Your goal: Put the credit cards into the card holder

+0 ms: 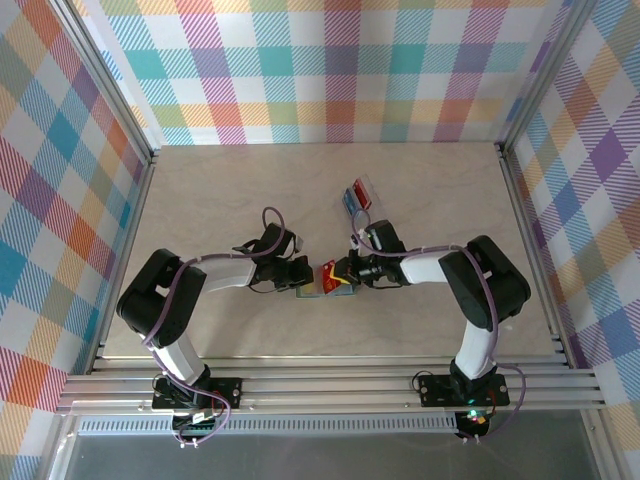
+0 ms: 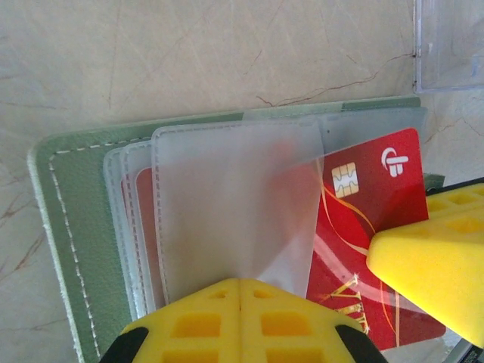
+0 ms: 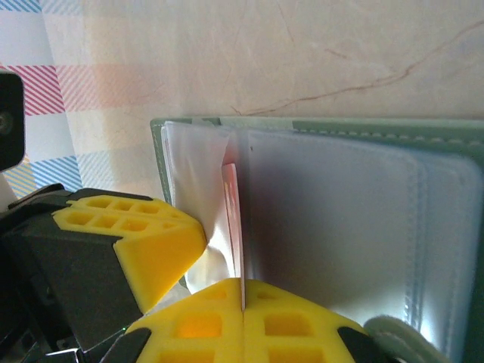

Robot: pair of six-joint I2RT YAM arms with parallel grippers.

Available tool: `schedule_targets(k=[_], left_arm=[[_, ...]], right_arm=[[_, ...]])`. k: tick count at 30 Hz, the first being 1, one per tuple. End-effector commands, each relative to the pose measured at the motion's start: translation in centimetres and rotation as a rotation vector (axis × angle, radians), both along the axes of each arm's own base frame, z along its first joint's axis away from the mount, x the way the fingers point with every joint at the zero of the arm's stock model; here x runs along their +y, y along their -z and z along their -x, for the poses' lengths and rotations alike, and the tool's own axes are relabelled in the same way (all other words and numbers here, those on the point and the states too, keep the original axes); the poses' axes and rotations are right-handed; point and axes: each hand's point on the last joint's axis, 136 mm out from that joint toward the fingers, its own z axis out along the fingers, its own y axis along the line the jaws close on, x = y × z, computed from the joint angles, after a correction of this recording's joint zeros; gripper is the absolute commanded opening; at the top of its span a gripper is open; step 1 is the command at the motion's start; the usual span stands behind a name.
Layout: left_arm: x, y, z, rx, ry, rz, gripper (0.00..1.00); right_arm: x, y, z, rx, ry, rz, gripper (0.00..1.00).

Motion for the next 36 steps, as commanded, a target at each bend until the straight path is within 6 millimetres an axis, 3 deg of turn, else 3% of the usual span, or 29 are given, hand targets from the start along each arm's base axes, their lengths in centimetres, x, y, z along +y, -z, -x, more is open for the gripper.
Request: schedule_targets(k=[1,14,26,36], left_arm=[[1.0,2.7,2.0,0.068,0.027,-0.065,0.05],[1.2,3.1,2.2,0.073,0.027,-0.074,0.04],[1.3,3.2,2.2,0.074,0.029,-0.077,0.04],[1.2,3.1,2.2,0.073,0.030,-0.075,0.04]], right_arm=[[-2.3,3.8,1.0,0.148,0.072,0.116,0.00],[-1.7,4.6,0.4,0.074,0.063,0.168,0.00],[-0.8,2.2,0.9,0.017,-0.022,0.151,0.27],[-0.9,1.1,0.1,-0.007,-0.040,0.169,0.26]])
